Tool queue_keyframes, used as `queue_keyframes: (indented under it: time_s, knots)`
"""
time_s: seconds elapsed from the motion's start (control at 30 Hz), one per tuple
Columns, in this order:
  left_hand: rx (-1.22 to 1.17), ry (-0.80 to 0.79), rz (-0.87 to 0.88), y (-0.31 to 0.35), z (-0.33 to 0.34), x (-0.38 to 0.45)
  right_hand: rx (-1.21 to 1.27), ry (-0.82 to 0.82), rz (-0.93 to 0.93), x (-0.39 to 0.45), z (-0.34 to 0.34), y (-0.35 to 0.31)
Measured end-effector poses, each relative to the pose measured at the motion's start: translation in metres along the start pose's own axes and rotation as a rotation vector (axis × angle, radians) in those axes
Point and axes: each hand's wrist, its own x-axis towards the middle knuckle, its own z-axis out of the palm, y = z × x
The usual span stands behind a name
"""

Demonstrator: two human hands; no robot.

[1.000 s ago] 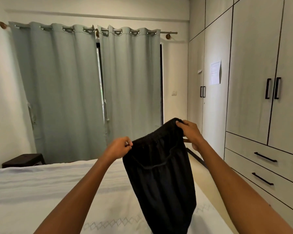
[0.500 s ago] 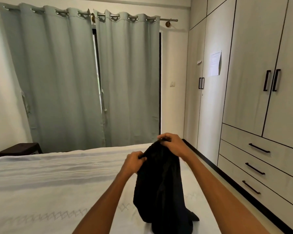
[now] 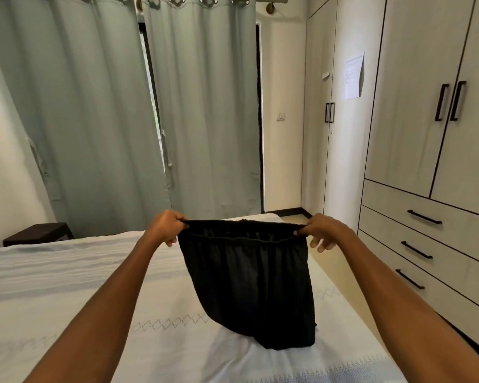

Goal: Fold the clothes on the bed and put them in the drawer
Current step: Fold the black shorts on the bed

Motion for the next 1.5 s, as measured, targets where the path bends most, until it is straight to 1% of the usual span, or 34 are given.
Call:
queue_keyframes:
  time_s: [0.03, 0.1, 0.13, 0.2, 0.23, 0.3, 0.37, 0.43, 0.5, 0.6, 0.63, 0.67, 0.77, 0.83, 0.9, 0.97, 1.0, 1.07, 1.13, 1.17, 1.23, 1.33, 1.4, 1.43, 1.5]
  knots:
    - [0.016, 0.001, -0.01, 0.002, -0.003, 0.0, 0.137, -0.021, 0.021, -0.001, -0.004, -0.008]
    - [-0.037, -0.006, -0.044, 0.009, -0.006, 0.0, 0.416, 0.048, -0.026, -0.002, -0.01, -0.024]
    - [-0.138, -0.012, -0.078, 0.014, -0.008, 0.001, 0.54, 0.101, -0.077, -0.002, -0.014, -0.032]
    - [-0.432, -0.019, -0.148, 0.026, -0.014, 0.002, 0.737, 0.176, -0.17, -0.006, -0.019, -0.046]
    - [-0.577, -0.016, -0.163, 0.033, -0.018, 0.001, 0.816, 0.203, -0.201, -0.007, -0.022, -0.053]
    - [-0.831, 0.007, -0.136, 0.046, -0.027, 0.005, 0.929, 0.257, -0.249, -0.008, -0.029, -0.064]
    - [-0.987, 0.037, -0.07, 0.057, -0.036, 0.01, 0.967, 0.319, -0.293, -0.008, -0.039, -0.073]
    - [-1.068, 0.087, 0.001, 0.067, -0.043, 0.016, 0.933, 0.373, -0.355, -0.008, -0.049, -0.08]
    - [-1.135, 0.168, 0.074, 0.081, -0.052, 0.017, 0.83, 0.437, -0.423, -0.007, -0.059, -0.086]
    - [-1.206, 0.304, 0.196, 0.101, -0.063, 0.014, 0.621, 0.574, -0.506, -0.008, -0.07, -0.095]
    - [-1.189, 0.338, 0.234, 0.106, -0.066, 0.012, 0.575, 0.616, -0.522, -0.009, -0.073, -0.098]
    - [-1.12, 0.379, 0.263, 0.109, -0.066, 0.009, 0.548, 0.641, -0.538, -0.009, -0.075, -0.1]
    - [-0.76, 0.522, 0.309, 0.111, -0.066, 0.003, 0.517, 0.661, -0.597, -0.014, -0.082, -0.106]
    - [-0.616, 0.58, 0.34, 0.107, -0.065, 0.001, 0.509, 0.693, -0.63, -0.02, -0.084, -0.106]
    - [-0.603, 0.601, 0.362, 0.099, -0.066, 0.002, 0.472, 0.757, -0.652, -0.027, -0.084, -0.104]
    - [-0.58, 0.614, 0.338, 0.088, -0.067, 0.003, 0.482, 0.8, -0.655, -0.03, -0.083, -0.1]
    - [-0.527, 0.619, 0.32, 0.082, -0.067, 0.003, 0.49, 0.798, -0.65, -0.03, -0.083, -0.097]
    - [-0.44, 0.62, 0.289, 0.073, -0.071, 0.004, 0.502, 0.745, -0.643, -0.027, -0.083, -0.092]
    - [-0.41, 0.637, 0.279, 0.066, -0.074, 0.004, 0.473, 0.691, -0.644, -0.023, -0.081, -0.087]
    - [-0.414, 0.632, 0.286, 0.065, -0.074, 0.003, 0.454, 0.689, -0.643, -0.022, -0.079, -0.085]
    - [-0.483, 0.554, 0.313, 0.063, -0.074, -0.005, 0.442, 0.723, -0.632, -0.02, -0.073, -0.085]
    - [-0.734, 0.369, 0.322, 0.058, -0.072, -0.013, 0.441, 0.752, -0.574, -0.017, -0.07, -0.082]
    - [-0.918, 0.226, 0.279, 0.053, -0.073, -0.019, 0.537, 0.738, -0.583, -0.015, -0.072, -0.076]
    - [-0.98, 0.141, 0.248, 0.051, -0.073, -0.022, 0.621, 0.687, -0.612, -0.014, -0.072, -0.073]
    - [-1.038, -0.003, 0.177, 0.049, -0.071, -0.031, 0.823, 0.487, -0.645, -0.02, -0.068, -0.067]
